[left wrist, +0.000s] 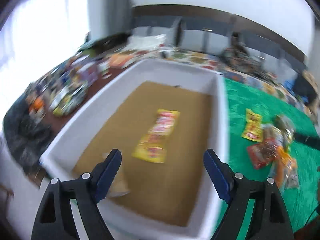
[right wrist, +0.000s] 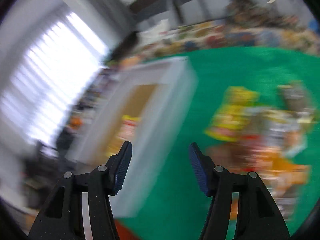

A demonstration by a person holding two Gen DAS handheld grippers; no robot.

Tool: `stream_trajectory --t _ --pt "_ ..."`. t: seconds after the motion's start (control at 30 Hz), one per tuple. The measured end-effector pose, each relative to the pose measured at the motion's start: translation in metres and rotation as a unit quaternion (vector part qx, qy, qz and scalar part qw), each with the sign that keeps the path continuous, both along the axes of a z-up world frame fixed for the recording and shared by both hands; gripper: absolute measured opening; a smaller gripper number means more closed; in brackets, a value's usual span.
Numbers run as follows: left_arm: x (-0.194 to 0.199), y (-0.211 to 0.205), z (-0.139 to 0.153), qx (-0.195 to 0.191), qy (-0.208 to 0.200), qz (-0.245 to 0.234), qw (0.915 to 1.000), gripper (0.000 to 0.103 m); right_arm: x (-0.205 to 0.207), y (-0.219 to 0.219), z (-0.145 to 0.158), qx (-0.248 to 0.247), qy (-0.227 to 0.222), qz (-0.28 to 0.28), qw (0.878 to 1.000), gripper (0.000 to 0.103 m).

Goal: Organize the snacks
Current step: 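Carry both snacks into the white box and open both tools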

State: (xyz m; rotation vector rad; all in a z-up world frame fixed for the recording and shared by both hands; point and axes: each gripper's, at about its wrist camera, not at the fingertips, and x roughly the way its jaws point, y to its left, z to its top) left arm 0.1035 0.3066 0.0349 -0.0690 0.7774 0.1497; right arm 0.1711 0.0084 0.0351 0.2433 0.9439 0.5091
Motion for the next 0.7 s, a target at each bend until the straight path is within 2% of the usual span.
stream_trajectory --t 0.07,0.1,0.13,0.23,0.37,0.5,0.7 --pt "0.014 -0.023 -0.009 0.025 -0.002 -0.032 0.9992 0.084 -0.01 -0.043 -0.031 -0.082 -0.007 -0.033 0.996 0.063" --pt "0.024 -0.034 -0.016 0.04 0.007 -0.043 0.9983 0.084 -0.013 -0.06 -0.04 -0.108 -0.007 -0.045 0.993 0.063" --pt "0.032 -0.043 -0.024 0.054 0.02 -0.049 0.9972 0.084 -0.019 -0.086 -0.056 -0.142 -0.008 -0.064 0.988 0.063" --pt "0.046 -0.063 -0.049 0.072 0.075 -0.054 0.9932 0.083 -0.035 -0.149 -0.083 -0.197 -0.009 -0.115 0.974 0.063" --pt "0.041 -0.086 -0.051 0.11 0.078 -0.06 0.9892 0.083 -0.045 -0.2 -0.098 -0.213 -0.015 -0.161 0.964 0.063" --pt "0.034 -0.098 -0.051 0.09 0.083 -0.06 0.9906 0.083 -0.049 -0.214 -0.111 -0.22 -0.015 -0.177 0.959 0.061" --pt "0.027 -0.119 -0.058 0.139 0.096 -0.091 0.9814 0.083 -0.062 -0.236 -0.121 -0.207 -0.027 -0.205 0.956 0.061"
